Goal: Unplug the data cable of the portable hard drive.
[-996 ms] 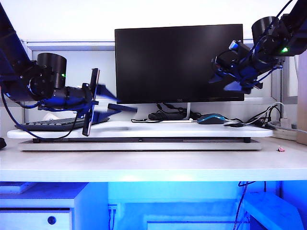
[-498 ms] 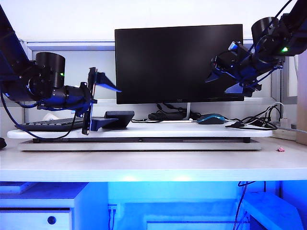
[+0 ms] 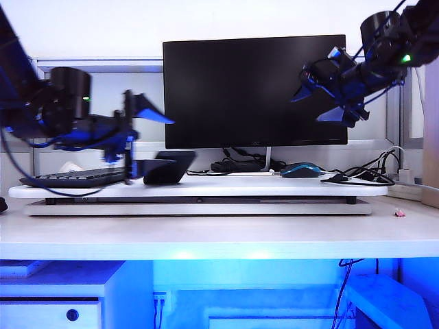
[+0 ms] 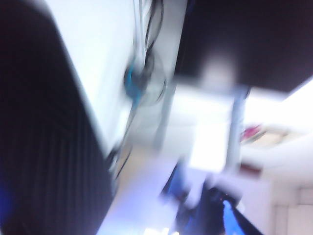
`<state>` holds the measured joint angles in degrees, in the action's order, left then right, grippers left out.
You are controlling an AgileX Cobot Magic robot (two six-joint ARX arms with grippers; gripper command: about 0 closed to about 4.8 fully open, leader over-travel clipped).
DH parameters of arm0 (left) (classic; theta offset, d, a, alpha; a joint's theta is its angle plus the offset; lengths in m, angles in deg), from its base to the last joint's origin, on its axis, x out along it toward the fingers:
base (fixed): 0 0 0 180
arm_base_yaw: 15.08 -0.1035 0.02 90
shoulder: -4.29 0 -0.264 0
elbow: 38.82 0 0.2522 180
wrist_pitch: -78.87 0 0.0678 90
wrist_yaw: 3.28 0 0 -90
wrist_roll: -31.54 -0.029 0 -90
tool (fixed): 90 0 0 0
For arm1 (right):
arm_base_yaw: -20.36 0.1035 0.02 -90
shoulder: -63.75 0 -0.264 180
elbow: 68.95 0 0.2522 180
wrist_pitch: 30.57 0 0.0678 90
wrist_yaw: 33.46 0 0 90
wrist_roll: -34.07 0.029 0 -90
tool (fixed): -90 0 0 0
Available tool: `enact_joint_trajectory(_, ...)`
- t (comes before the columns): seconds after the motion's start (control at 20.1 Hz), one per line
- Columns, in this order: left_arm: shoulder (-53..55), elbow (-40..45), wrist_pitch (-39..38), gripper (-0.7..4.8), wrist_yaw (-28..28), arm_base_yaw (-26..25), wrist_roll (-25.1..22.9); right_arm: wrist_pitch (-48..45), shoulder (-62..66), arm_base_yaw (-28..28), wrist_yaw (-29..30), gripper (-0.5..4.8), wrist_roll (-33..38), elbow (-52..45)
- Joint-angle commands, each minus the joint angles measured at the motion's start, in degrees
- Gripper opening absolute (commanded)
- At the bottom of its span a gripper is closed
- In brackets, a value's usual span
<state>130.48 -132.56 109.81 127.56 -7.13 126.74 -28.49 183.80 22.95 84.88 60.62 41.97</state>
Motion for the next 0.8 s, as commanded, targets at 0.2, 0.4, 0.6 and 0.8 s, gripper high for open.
enact_joint_trajectory(0.2,-0.46,-10.12,4.20,4.79,7.02,-1.29,1.49,2.75,-0.48,0.00,1.05,4.22,-2.54,2.16)
enact_joint_trajectory(0.4,-0.50,-13.44,5.68,4.79,15.82,-0.57,-1.97,4.11,-0.87,0.00,6.14,4.22,-2.08,2.16)
enact_joint_trajectory(0.6,-3.02,-14.12,6.03,4.05,22.73,-0.11,-23.96,8.76,-3.39,0.52,7.58,4.23,-9.31,2.10)
enact_joint_trajectory(0.8,-7.54,-14.14,3.61,3.90,17.57,-0.37,-39.30,9.57,-7.78,0.61,1.46,4.37,-13.73,2.12)
